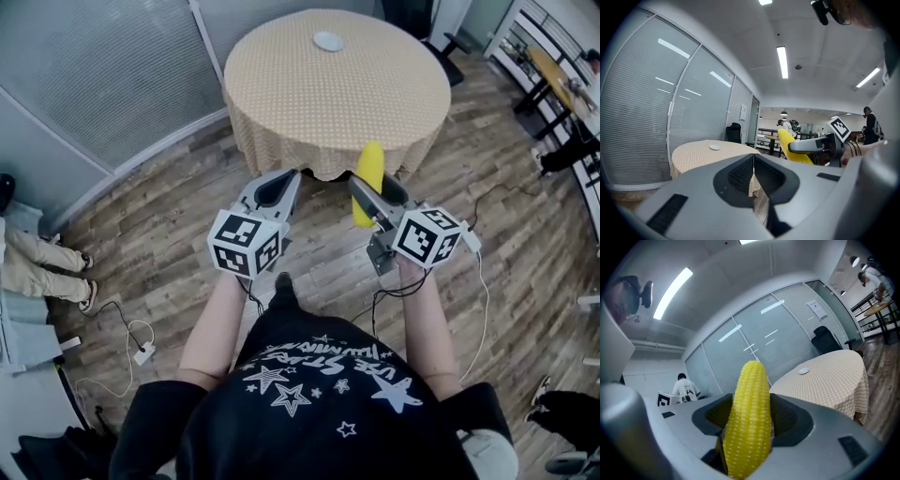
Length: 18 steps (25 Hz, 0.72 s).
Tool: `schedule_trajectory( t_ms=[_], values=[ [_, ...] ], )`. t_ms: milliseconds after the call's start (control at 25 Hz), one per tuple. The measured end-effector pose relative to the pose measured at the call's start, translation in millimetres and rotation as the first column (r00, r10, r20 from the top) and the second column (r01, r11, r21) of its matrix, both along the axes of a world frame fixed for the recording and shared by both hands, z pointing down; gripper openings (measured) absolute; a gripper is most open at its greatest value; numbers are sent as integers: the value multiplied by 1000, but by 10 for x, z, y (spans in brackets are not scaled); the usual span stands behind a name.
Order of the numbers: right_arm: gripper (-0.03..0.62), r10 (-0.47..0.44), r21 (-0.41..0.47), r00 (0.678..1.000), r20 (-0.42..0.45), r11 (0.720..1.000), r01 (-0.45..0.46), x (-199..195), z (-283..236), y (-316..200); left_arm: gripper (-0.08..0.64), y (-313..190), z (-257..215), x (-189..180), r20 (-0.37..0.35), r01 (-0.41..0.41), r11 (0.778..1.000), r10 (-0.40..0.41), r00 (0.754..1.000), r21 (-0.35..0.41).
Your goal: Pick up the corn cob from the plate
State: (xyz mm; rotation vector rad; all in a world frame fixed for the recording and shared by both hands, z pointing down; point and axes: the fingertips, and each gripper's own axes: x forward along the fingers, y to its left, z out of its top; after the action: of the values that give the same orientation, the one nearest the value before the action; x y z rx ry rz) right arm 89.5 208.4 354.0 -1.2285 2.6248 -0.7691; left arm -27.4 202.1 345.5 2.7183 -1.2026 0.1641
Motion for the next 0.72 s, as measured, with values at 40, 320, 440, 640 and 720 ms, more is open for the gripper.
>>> schedule_trajectory(
  t_ms=[40,320,440,640,720],
  values=[
    [261,-4,1,1000,-5,1000,4,16,-1,39,11,42,1,16,-1,5,1000,-5,1000,-1],
    [261,-21,9,1000,-7,1000,21,102,6,271,11,276,-32,88,-2,28,1000,-28,1000,14],
    [261,-27,10,1000,-6,1000,27,84,-8,328,11,330,-54,93,-3,30,999,-30,1000,18],
    [261,-34,16,999,-2,999,34,66,-16,355,11,372,-42,116,-3,28,999,-28,1000,16],
    [261,-33,19,999,-5,999,33,52,-19,383,11,406,-41,106,-4,29,999,-29,1000,18]
  ],
)
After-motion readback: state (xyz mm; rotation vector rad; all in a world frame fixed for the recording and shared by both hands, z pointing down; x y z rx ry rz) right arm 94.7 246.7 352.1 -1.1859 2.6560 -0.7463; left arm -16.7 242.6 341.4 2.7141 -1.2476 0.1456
